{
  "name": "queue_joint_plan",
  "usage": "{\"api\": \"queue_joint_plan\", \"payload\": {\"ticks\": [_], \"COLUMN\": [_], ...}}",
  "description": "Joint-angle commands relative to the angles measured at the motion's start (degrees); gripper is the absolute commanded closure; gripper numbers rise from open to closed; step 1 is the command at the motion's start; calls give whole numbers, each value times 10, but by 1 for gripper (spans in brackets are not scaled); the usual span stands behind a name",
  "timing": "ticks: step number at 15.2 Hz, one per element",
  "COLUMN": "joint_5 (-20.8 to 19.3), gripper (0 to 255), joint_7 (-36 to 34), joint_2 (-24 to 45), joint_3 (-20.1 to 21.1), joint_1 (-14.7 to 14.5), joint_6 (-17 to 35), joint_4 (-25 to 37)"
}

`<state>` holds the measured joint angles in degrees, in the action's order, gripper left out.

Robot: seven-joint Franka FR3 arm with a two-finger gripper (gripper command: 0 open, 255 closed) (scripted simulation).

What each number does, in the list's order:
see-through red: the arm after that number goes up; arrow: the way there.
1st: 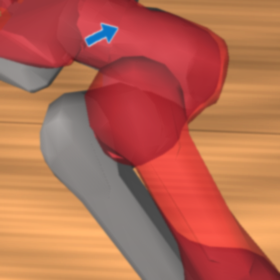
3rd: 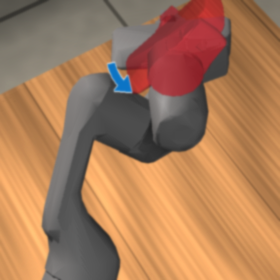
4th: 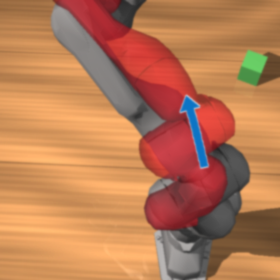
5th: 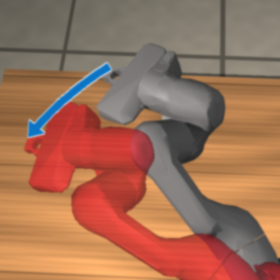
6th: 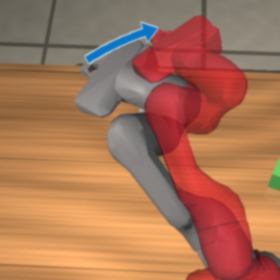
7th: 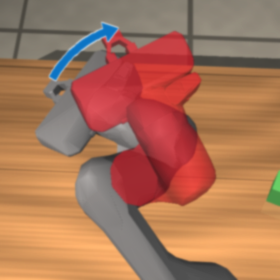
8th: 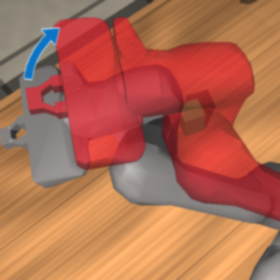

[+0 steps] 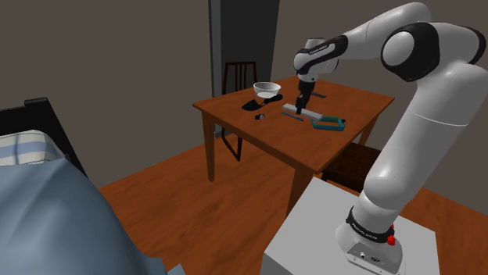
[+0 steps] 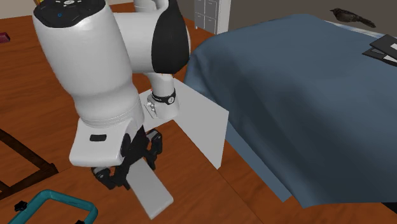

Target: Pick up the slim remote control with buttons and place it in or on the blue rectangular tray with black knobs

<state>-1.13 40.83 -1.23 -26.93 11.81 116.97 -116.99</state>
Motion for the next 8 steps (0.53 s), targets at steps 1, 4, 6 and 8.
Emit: {"api": "queue_joint_plan", "payload": {"ticks": [1,4,6,8], "joint_5": [6,19,30,44], "gripper": [255,255,255,255], "joint_7": [30,78,111,144], "joint_2": [10,32,49,70], "joint_3": [-14,-35,-48,-59], "joint_1": [13,35,50,67], "joint_6": [-5,-10,-15,-20], "joint_4": [14,38,58,80]}}
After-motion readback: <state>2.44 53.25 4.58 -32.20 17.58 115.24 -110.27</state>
